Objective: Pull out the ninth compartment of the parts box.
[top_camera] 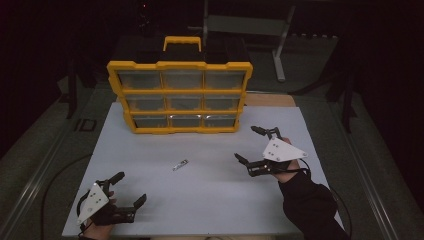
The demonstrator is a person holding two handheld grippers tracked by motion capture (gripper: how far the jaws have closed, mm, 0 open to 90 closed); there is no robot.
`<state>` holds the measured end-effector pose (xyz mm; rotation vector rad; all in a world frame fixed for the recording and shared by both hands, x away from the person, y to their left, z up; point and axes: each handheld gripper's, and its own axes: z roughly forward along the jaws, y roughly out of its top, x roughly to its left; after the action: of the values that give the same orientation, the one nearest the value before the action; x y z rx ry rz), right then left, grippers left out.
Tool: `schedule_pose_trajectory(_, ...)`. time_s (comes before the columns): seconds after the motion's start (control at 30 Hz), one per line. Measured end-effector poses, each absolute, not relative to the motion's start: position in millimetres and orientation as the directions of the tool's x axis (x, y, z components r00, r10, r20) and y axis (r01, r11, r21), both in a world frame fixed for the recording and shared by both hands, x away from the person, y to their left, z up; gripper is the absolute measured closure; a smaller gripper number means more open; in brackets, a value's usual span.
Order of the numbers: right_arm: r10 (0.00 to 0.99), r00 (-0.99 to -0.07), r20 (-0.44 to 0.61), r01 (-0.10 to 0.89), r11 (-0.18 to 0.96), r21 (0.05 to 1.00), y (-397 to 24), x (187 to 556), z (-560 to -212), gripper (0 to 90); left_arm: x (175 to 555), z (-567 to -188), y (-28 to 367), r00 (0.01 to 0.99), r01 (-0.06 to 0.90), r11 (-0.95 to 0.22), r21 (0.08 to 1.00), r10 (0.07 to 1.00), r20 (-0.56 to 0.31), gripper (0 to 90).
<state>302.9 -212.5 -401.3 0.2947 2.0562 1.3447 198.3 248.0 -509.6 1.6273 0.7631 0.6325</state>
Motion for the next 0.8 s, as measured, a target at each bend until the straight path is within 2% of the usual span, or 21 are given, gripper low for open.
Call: schedule_pose_trajectory(0.8, 0.397, -0.792, -0.464, -0.186, 0.566, 0.803, -157, 353, -396, 9.4, 198, -510, 248, 0.641, 0.139, -0.114, 0.984, 0.768, -0.002, 0.0)
